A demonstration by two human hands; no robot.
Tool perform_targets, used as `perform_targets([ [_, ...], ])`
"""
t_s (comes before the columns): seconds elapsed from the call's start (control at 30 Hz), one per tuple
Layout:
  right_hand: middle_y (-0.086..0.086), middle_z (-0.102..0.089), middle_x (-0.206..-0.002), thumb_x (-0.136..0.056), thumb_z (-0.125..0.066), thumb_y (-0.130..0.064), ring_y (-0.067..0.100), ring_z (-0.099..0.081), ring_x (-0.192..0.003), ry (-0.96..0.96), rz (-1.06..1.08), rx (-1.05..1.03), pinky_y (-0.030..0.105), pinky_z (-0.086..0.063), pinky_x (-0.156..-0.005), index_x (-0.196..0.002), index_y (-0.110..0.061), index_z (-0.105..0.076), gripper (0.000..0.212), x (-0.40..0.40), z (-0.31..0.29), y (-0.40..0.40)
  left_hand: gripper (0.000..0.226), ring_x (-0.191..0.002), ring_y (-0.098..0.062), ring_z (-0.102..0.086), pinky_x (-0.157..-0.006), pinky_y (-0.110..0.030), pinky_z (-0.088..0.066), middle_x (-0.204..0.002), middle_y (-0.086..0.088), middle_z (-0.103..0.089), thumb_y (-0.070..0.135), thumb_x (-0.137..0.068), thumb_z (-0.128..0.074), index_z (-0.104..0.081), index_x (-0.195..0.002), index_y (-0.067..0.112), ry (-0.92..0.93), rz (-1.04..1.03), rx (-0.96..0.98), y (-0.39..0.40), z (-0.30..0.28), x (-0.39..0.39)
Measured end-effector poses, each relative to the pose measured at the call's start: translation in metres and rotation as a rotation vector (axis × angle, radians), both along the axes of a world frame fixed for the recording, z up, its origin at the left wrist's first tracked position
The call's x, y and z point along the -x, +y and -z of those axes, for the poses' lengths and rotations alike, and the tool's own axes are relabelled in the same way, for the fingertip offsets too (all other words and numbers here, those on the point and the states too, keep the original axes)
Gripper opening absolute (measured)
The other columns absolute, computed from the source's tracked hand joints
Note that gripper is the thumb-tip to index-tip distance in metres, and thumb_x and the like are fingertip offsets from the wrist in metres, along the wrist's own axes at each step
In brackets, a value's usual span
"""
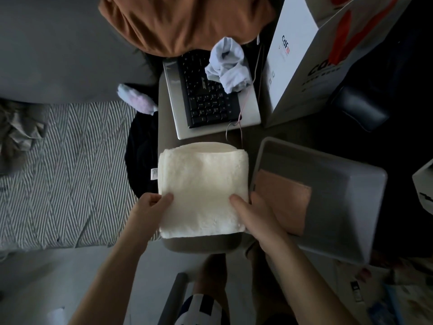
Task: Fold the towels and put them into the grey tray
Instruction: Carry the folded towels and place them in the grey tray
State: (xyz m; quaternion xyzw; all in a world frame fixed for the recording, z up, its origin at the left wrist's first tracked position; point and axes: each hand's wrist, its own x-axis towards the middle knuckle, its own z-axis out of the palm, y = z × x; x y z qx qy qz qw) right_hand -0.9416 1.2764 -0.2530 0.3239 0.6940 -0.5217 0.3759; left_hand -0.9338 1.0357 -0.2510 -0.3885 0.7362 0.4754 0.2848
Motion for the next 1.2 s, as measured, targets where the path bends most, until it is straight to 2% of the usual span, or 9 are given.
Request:
perform_targets([
  [0.23,-0.011,-0.073,-0.093,-0.067,-0.052,-0.072,0.007,-0.07,-0.084,0.0,-0.098,-0.035,0.042,-0.057,-0.085,-0.101,-0.027,-0.065,0.057,-0.004,-0.002,0.002,0.015,-0.086,-0.022,-0.064,-0.067,-0.039,-0.053,-0.089,0.003,-0.068,0.043,-0.09,-0.063,-0.065,-0.087,0.029,0.073,-0.082,0.113,-0.002,0.002,-0.023],
  [0.37,-0.016,-0.076,-0.085,-0.072,-0.064,-0.063,0.004,-0.072,-0.078,-0.026,-0.027,0.063,0.039,-0.059,-0.081,-0.091,-0.026,-0.07,0.042,-0.003,-0.002,0.012,0.016,-0.083,-0.018,-0.066,-0.059,-0.031,-0.049,-0.091,0.005,-0.069,0.038,-0.088,-0.068,-0.061,-0.097,0.027,0.101,-0.077,0.095,-0.009,-0.004,-0.024],
  [0.47,-0.024,-0.074,-0.085,-0.089,-0.06,-0.05,-0.004,-0.071,-0.076,-0.042,-0.027,0.155,0.022,-0.056,-0.064,-0.084,-0.037,-0.073,0.019,-0.003,-0.001,0.007,0.028,-0.089,-0.024,-0.068,-0.062,-0.033,-0.052,-0.102,-0.005,-0.07,0.028,-0.092,-0.066,-0.056,-0.115,0.017,-0.023,-0.066,-0.067,-0.007,-0.004,-0.017],
  [0.63,-0.032,-0.07,-0.077,-0.09,-0.059,-0.053,-0.008,-0.068,-0.069,-0.037,0.047,0.196,0.015,-0.053,-0.05,-0.083,-0.047,-0.068,0.012,0.0,0.006,0.001,0.035,-0.096,-0.03,-0.068,-0.083,-0.046,-0.057,-0.104,-0.011,-0.072,0.031,-0.088,-0.059,-0.068,-0.111,0.007,-0.068,-0.011,-0.159,0.003,-0.012,-0.015],
  [0.8,-0.018,-0.076,-0.095,-0.079,-0.069,-0.048,0.003,-0.072,-0.082,-0.073,0.002,0.242,0.025,-0.054,-0.068,-0.095,-0.039,-0.069,0.018,-0.019,0.011,0.022,0.06,-0.103,-0.036,-0.064,-0.093,-0.058,-0.052,-0.114,-0.017,-0.066,0.038,-0.072,-0.054,-0.056,-0.124,0.007,-0.064,-0.056,-0.231,0.009,-0.012,-0.025],
  [0.9,-0.011,-0.076,-0.099,-0.084,-0.068,-0.046,0.007,-0.073,-0.086,-0.095,0.092,0.24,0.034,-0.055,-0.079,-0.096,-0.035,-0.071,0.017,-0.028,0.016,0.026,0.046,-0.103,-0.027,-0.067,-0.083,-0.046,-0.059,-0.123,-0.009,-0.063,0.03,-0.094,-0.056,-0.045,-0.138,0.02,0.006,-0.077,-0.297,0.014,-0.002,-0.034],
  [1.03,-0.003,-0.066,-0.124,-0.095,-0.048,-0.053,0.017,-0.064,-0.111,-0.058,0.215,0.201,0.043,-0.05,-0.099,-0.128,-0.03,-0.058,0.042,-0.019,0.015,0.012,0.05,-0.1,-0.014,-0.07,-0.077,-0.035,-0.061,-0.12,0.006,-0.066,0.038,-0.098,-0.055,-0.037,-0.145,0.037,0.14,0.062,-0.236,0.027,0.004,-0.032],
  [1.13,-0.005,-0.068,-0.107,-0.101,-0.039,-0.046,0.008,-0.064,-0.094,-0.013,0.125,0.176,0.03,-0.052,-0.081,-0.102,-0.028,-0.064,0.03,-0.017,0.008,0.014,0.047,-0.1,-0.024,-0.068,-0.083,-0.047,-0.058,-0.113,0.001,-0.067,0.038,-0.097,-0.057,-0.044,-0.142,0.031,0.168,0.141,-0.106,0.038,-0.001,-0.027],
  [1.2,-0.005,-0.071,-0.103,-0.098,-0.041,-0.048,0.009,-0.066,-0.092,0.04,0.068,0.197,0.027,-0.053,-0.077,-0.106,-0.025,-0.067,0.035,-0.021,0.003,0.026,0.04,-0.1,-0.032,-0.068,-0.083,-0.05,-0.057,-0.108,-0.004,-0.069,0.037,-0.097,-0.057,-0.052,-0.135,0.024,0.172,0.107,-0.079,0.045,-0.009,-0.026],
])
